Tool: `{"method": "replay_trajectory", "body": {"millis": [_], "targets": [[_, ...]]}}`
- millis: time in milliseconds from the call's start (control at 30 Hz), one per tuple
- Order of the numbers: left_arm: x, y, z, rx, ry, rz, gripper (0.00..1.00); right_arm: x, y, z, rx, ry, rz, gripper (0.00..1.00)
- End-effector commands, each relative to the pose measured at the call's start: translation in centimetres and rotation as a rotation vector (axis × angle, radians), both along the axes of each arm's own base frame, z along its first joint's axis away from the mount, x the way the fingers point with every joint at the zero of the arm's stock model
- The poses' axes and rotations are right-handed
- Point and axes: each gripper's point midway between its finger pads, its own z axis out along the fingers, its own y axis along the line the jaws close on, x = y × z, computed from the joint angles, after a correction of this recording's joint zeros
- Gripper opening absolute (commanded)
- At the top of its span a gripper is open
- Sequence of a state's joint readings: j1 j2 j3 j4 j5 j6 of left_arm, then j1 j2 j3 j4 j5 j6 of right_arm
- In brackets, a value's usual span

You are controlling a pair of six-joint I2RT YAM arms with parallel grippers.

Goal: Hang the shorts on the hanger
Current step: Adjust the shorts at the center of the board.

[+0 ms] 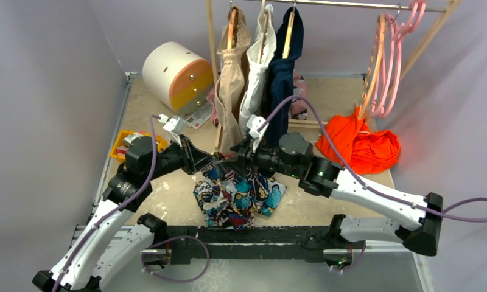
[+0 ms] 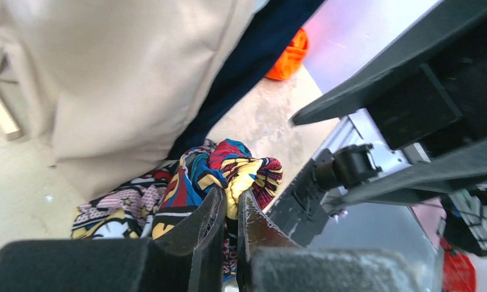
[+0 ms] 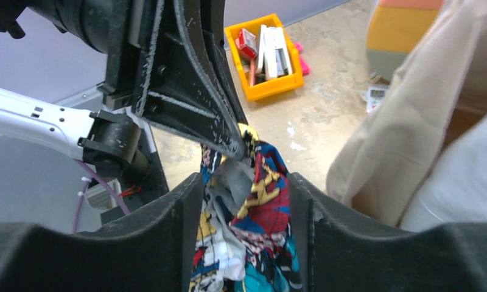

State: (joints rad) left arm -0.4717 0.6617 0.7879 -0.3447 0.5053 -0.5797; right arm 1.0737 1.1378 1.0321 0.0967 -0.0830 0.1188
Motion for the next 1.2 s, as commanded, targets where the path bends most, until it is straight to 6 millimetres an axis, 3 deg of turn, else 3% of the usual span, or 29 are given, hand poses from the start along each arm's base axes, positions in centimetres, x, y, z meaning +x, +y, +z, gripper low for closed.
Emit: {"method": "replay_trajectory", "body": {"millis": [0,67,233,367,500,733,1033,1167], "targets": [[2.0,1.9,2.1,0.017,-0.086,0.158,0.00,-1.1,-2.6,2.9,0.106,0.024,-0.044,0.64],[2.6,2.6,2.6,0.011,-0.095,0.216,0.00,-2.0,-3.4,2.7,0.117,0.065,-0.036,0.65],[3.9,5.4,5.3,-0.050,-0.141,0.420,0.00,-3.8,-4.6,-1.1,0.084,0.202,-0.022,0.63],[4.1,8.3,7.6,-0.122,-0.176,0.586,0.00,-4.9,-4.5,-4.4,0.072,0.305,0.000,0.61],[3.7,10.1,8.4,-0.146,-0.196,0.667,0.00,-6.2,-3.4,-7.3,0.066,0.394,0.030,0.60],[3.8,10.4,7.6,-0.146,-0.167,0.692,0.00,-8.1,-0.7,-9.1,0.048,0.402,0.097,0.64],[4.0,10.2,8.1,-0.145,-0.160,0.689,0.00,-7.2,3.7,-10.9,-0.007,0.335,-0.001,0.65],[3.8,10.4,8.3,-0.136,-0.163,0.692,0.00,-6.0,4.4,-12.7,-0.062,0.339,-0.099,0.65]]}}
